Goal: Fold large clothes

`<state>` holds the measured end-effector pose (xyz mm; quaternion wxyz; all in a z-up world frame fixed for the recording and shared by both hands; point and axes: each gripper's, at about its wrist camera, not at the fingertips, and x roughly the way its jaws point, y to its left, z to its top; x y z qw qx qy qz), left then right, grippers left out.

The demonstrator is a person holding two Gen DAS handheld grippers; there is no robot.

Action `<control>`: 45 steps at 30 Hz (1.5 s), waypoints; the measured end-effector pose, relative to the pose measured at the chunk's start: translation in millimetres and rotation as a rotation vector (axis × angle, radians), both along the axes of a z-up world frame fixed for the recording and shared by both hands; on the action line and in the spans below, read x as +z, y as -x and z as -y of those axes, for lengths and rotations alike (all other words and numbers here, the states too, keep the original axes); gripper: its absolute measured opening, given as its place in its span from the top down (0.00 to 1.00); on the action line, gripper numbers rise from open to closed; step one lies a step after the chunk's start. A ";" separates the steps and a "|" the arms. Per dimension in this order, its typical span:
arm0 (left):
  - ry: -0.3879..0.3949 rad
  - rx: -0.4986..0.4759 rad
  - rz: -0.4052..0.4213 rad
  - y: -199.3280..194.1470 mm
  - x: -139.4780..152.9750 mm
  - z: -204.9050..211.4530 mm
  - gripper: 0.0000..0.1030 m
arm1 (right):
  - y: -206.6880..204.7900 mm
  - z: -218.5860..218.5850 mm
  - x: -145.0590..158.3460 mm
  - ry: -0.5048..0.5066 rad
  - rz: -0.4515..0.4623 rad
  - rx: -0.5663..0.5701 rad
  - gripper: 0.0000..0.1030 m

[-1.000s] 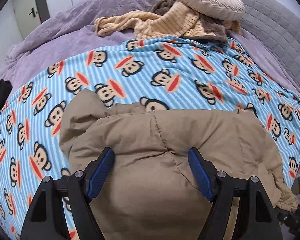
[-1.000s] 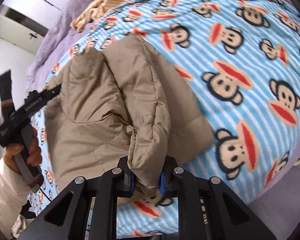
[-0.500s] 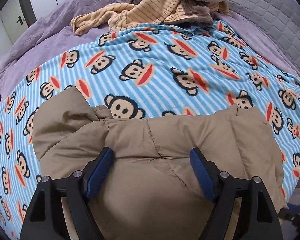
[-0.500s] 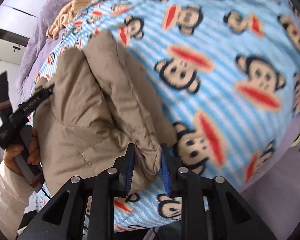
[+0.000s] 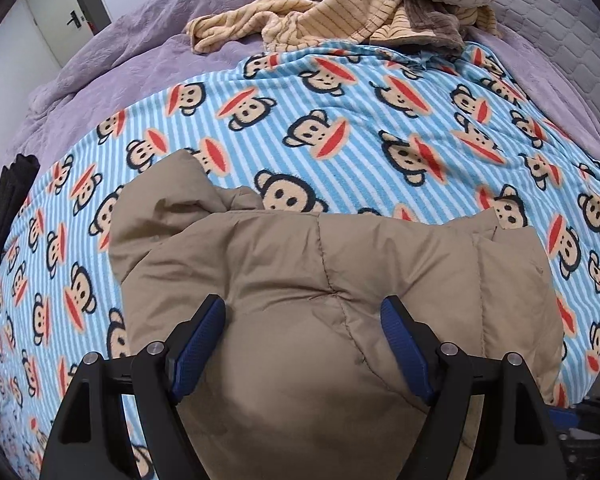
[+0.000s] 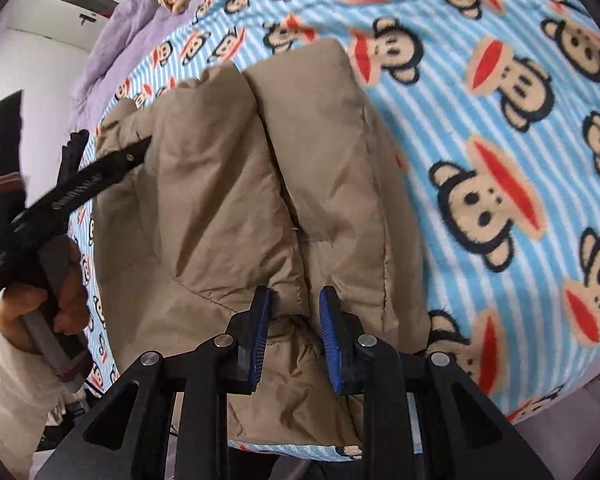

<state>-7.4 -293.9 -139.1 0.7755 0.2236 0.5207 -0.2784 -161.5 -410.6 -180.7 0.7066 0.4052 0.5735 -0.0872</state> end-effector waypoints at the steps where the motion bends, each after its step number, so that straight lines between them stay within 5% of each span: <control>1: -0.006 0.012 -0.004 2.0 3.6 -4.0 0.21 | -0.3 1.4 -5.7 -0.022 -0.002 -0.007 0.72; 7: -0.018 0.064 -0.053 19.9 20.6 -30.5 0.21 | -8.8 11.8 -17.7 -0.048 -0.018 0.019 0.69; 15: -0.013 0.106 -0.091 41.0 27.7 -71.3 0.21 | -28.5 -1.0 -9.1 0.121 -0.050 0.075 0.64; 16: -0.011 0.113 -0.096 41.4 27.3 -77.2 0.16 | -29.4 -2.7 -6.9 0.143 -0.053 0.076 0.64; 17: -0.011 0.119 -0.100 41.2 26.8 -82.4 0.00 | -33.0 -3.1 -6.6 0.164 -0.057 0.077 0.64; 28: 0.025 0.165 -0.098 41.9 37.1 -140.9 0.00 | -33.9 -16.9 18.9 0.231 -0.074 0.031 0.61; 32: 0.034 0.162 -0.099 46.0 37.9 -157.1 0.00 | -6.6 -25.3 34.5 0.223 -0.037 -0.039 0.34; 45: 0.026 0.159 -0.135 55.8 21.1 -182.7 0.00 | 30.0 -44.6 52.7 0.214 -0.006 -0.080 0.24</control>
